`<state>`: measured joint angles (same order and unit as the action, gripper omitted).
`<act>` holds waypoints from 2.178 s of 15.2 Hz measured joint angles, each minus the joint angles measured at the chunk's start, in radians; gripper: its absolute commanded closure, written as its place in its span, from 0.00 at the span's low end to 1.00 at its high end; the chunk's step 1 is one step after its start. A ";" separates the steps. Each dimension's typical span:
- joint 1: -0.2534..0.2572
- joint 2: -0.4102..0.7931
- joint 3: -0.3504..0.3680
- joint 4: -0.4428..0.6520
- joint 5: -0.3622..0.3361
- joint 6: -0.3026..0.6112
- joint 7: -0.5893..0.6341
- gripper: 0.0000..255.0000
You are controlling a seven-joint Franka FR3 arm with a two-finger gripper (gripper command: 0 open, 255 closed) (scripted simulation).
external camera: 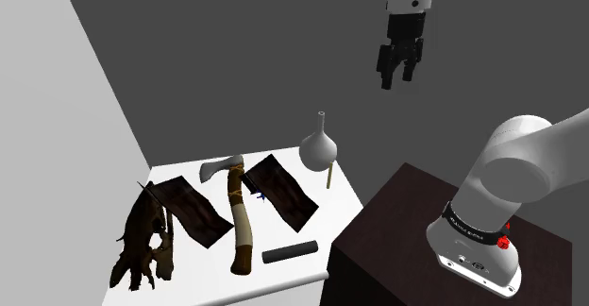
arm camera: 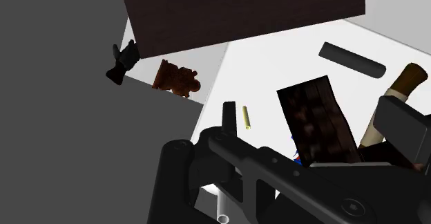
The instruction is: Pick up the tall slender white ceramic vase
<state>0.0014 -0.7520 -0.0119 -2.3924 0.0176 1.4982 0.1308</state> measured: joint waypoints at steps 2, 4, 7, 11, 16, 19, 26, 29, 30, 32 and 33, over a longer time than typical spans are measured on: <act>-0.001 0.006 -0.003 -0.012 -0.003 0.020 -0.005 0.00; -0.004 0.039 -0.017 -0.023 -0.015 0.076 -0.025 0.00; -0.010 0.101 -0.039 -0.054 -0.032 0.189 -0.059 0.00; -0.013 0.216 -0.064 -0.056 -0.045 0.339 -0.097 0.00; -0.016 0.373 -0.098 -0.043 -0.052 0.522 -0.151 0.00; -0.018 0.468 -0.117 -0.016 -0.048 0.613 -0.187 0.00; -0.018 0.728 -0.149 0.099 -0.002 0.812 -0.280 0.00; -0.028 0.846 -0.156 0.173 0.032 0.876 -0.332 0.00; -0.029 0.876 -0.155 0.196 0.041 0.890 -0.342 0.00; -0.039 0.960 -0.152 0.269 0.067 0.915 -0.373 0.00; -0.042 0.993 -0.149 0.294 0.077 0.930 -0.384 0.00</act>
<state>-0.0407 0.2415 -0.1605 -2.0982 0.0944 2.4280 -0.2530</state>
